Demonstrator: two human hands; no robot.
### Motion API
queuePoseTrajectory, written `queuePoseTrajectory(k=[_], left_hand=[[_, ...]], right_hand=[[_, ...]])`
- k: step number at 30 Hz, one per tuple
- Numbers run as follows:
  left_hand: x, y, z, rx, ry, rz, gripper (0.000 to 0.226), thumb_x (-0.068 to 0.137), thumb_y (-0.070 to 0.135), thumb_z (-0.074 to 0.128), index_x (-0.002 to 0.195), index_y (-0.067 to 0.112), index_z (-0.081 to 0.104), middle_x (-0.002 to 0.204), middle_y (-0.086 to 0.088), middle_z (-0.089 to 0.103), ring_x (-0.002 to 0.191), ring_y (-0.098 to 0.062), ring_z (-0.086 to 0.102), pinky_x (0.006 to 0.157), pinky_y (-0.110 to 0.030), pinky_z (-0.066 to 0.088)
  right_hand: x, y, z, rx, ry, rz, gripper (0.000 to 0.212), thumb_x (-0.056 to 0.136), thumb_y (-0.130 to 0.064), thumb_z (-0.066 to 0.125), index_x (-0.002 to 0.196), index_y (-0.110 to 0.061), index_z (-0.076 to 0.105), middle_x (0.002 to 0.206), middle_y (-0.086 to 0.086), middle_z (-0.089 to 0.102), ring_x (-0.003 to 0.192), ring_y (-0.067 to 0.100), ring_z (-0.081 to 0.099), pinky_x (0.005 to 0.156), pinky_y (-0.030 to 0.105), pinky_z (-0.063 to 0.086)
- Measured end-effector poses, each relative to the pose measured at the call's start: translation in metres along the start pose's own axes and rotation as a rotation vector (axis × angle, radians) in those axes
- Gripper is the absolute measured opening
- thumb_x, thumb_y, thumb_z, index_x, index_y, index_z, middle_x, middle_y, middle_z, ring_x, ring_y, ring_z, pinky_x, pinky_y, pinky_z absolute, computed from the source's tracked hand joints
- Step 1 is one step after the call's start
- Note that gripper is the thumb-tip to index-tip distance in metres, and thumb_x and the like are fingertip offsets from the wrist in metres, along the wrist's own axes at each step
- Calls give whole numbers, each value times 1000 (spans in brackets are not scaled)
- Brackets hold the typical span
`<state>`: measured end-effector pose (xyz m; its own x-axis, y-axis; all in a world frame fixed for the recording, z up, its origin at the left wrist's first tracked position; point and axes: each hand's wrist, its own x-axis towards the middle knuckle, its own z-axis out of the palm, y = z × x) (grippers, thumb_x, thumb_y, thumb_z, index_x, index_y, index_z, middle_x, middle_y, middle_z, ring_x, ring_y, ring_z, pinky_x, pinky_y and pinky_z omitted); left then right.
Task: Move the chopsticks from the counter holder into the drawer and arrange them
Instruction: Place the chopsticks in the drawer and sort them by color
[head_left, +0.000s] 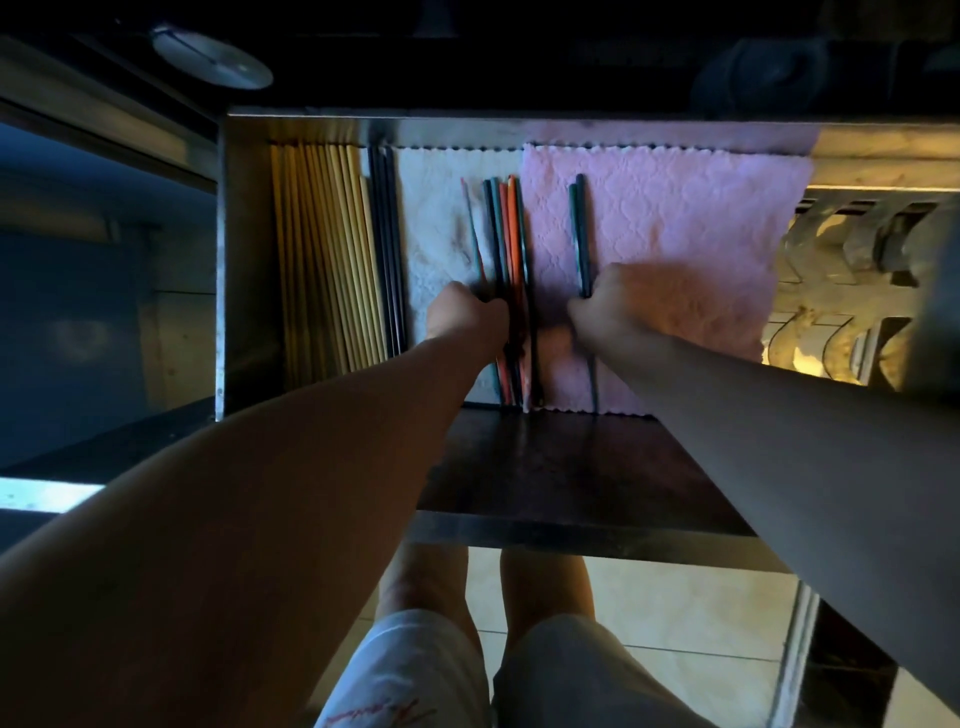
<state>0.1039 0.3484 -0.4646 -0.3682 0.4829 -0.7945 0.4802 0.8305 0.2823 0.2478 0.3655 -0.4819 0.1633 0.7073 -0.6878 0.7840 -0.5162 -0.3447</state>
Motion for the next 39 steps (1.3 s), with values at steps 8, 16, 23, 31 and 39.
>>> queuePoseTrajectory(k=[8,16,23,31,39], left_hand=[[1,-10,-7,-78,29,-9,20,85,16,56,104,11,62,92,-9,70,80,-27,66,56,-25,43],[3,-6,-4,-154,44,-34,26,84,27,64,107,15,62,98,-5,69,84,-24,67,64,-29,55],[-1,2,3,-133,57,26,17,82,25,74,92,13,69,87,-7,69,83,-25,66,64,-27,46],[0,11,10,-3,101,68,28,85,28,69,99,4,71,95,-14,71,89,-33,67,69,-33,52],[-7,19,7,2,65,56,23,82,22,68,95,4,68,84,-9,65,83,-29,67,61,-28,47]], right_hand=[[-2,-10,-5,316,-20,137,30,90,-14,47,119,-8,48,91,10,50,88,24,50,71,28,41],[-14,-8,-5,403,109,89,11,91,-12,45,96,-10,55,74,4,48,78,21,48,69,23,34],[-26,-9,-2,396,99,41,23,87,-15,48,66,-13,42,60,-2,39,53,11,38,49,23,28],[-27,-10,1,439,81,47,32,87,-13,48,59,-17,33,57,-2,32,51,12,33,50,24,26],[-28,-7,0,466,58,33,28,85,-12,47,61,-18,35,58,-2,33,53,13,34,53,24,28]])
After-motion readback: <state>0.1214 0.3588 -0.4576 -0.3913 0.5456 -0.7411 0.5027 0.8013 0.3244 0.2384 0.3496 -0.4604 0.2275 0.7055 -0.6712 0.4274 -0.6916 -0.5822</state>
